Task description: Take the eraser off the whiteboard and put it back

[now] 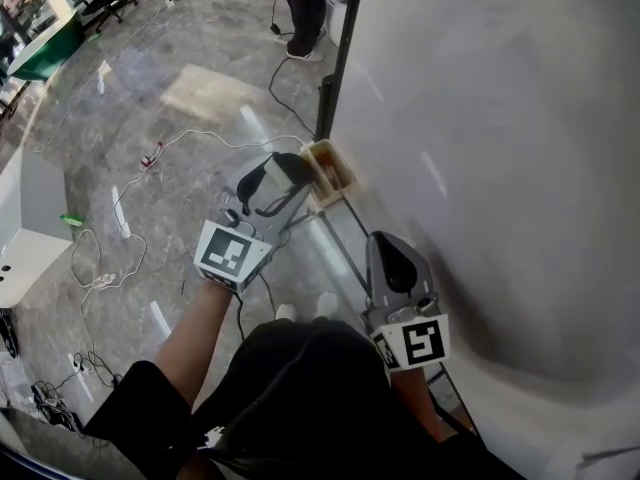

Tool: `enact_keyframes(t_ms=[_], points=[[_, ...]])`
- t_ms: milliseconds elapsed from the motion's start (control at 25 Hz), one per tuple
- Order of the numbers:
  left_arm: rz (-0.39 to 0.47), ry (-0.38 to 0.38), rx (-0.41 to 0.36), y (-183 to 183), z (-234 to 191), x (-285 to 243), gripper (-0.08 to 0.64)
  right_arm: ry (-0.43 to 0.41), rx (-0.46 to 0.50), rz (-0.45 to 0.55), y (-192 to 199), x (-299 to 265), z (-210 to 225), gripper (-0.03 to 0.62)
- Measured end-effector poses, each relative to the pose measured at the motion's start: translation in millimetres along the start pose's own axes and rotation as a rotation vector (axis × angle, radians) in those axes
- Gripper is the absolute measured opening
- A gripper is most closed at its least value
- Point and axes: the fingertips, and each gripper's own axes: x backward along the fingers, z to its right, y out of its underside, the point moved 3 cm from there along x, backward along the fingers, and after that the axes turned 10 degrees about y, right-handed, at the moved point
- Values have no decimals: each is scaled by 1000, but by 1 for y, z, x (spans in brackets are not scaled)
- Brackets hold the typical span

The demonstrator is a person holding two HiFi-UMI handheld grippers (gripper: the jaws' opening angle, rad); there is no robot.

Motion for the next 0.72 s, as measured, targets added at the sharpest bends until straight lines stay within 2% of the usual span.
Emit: enact_keyframes(t_ms=[360, 720], points=[[-23, 43, -19, 9, 0, -23, 276, 8, 8, -9, -1, 3, 3, 9], [-49, 70, 0, 31, -3, -45, 276, 33, 12, -24, 2, 6, 7, 9]])
